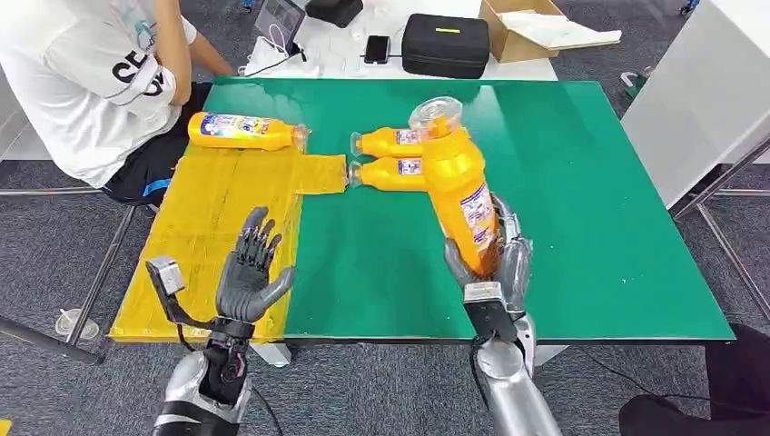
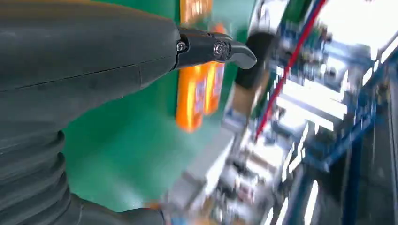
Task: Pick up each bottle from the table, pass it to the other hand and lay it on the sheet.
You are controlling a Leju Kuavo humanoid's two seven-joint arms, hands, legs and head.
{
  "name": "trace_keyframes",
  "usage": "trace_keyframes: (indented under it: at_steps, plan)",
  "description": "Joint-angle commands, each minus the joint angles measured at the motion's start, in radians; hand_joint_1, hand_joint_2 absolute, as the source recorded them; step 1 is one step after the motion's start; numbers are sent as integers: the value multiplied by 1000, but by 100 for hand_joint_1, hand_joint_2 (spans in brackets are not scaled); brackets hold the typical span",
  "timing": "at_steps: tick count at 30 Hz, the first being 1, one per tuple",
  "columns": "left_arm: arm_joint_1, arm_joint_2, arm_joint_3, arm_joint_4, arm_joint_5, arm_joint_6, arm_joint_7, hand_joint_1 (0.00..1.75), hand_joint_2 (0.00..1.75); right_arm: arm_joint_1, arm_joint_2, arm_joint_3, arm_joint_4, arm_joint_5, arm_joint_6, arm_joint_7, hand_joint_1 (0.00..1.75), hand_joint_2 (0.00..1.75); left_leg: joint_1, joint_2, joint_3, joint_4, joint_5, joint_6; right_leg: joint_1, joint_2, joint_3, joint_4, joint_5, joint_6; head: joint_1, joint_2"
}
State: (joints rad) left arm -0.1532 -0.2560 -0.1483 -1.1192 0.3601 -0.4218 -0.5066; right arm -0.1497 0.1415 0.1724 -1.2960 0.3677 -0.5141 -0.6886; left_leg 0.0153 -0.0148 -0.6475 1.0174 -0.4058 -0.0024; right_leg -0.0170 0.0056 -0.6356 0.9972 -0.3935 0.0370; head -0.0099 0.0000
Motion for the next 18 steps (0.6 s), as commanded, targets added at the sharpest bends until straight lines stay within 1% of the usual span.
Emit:
trace_keyframes:
  at_steps: [1,2,3,4,5,6,7,8,10,11,13,14,16,17,18]
  plan:
    - [-30,59,-134,44,-2,-50,11,0,175,-62,69,135,336,32,34,-10,175,175,1,3,4,-1,-1,0,1,2,4,-2,0,-1,0,0]
    - [-33,59,-136,52,1,-54,12,0,175,-68,73,150,356,35,40,-10,173,175,1,6,7,-1,-2,0,2,4,6,-2,0,-2,0,0]
    - [-36,58,-137,58,2,-54,12,0,175,-72,77,156,363,35,33,-10,175,175,1,4,3,-1,-1,0,1,3,3,-1,0,-1,0,0]
    - [-36,58,-137,58,2,-54,12,0,175,-72,77,156,363,35,33,-10,175,175,1,5,6,-1,-2,0,2,4,5,-2,0,-2,0,0]
    - [-41,59,-141,67,6,-62,16,0,175,-81,71,174,388,57,36,-10,175,175,0,4,5,-1,-1,0,1,3,4,-1,0,-2,0,0]
    - [-50,59,-145,91,42,-97,40,0,175,-91,73,198,407,78,25,-10,175,175,1,5,7,-1,-2,1,1,3,6,-2,-1,-2,0,0]
    - [-54,61,-149,110,54,-102,49,0,175,-96,83,224,421,81,31,-10,175,175,1,3,4,-1,-1,0,1,2,4,-2,0,-2,0,0]
    - [-62,64,-157,127,50,-96,43,0,175,-108,89,252,454,107,-7,-10,175,175,1,3,6,-1,-1,0,1,2,5,-2,-1,-2,0,0]
    - [-75,66,-168,155,35,-85,34,0,175,-125,110,300,502,131,-28,-10,175,175,1,5,7,-1,-2,1,2,3,6,-2,-1,-2,0,0]
    - [-77,65,-168,158,35,-85,32,0,175,-126,115,306,507,133,-29,-10,173,175,1,4,4,-1,-1,0,1,3,3,-1,0,-2,0,0]
    - [-81,64,-170,164,33,-82,31,0,175,-128,121,318,509,126,-21,-10,175,175,1,6,8,-1,-3,1,2,4,7,-2,-1,-3,0,0]
    - [-82,64,-170,164,32,-81,31,0,175,-127,123,321,510,126,-21,-10,175,175,0,3,5,-1,-1,0,1,2,4,-1,-1,-2,0,0]
    - [-89,62,-171,175,40,-85,38,0,175,-138,126,347,541,151,-30,-10,175,175,1,2,3,-1,-1,0,1,0,2,-1,-1,-2,0,0]
    - [-93,61,-170,182,47,-87,42,0,175,-142,127,355,552,158,-31,-10,175,175,1,2,6,-1,-1,0,2,0,6,-1,-1,-2,0,0]
    - [-99,59,-170,189,55,-92,48,0,175,-146,130,363,570,171,-45,-9,175,175,1,2,4,-1,-1,0,1,0,4,-1,-1,-2,0,0]
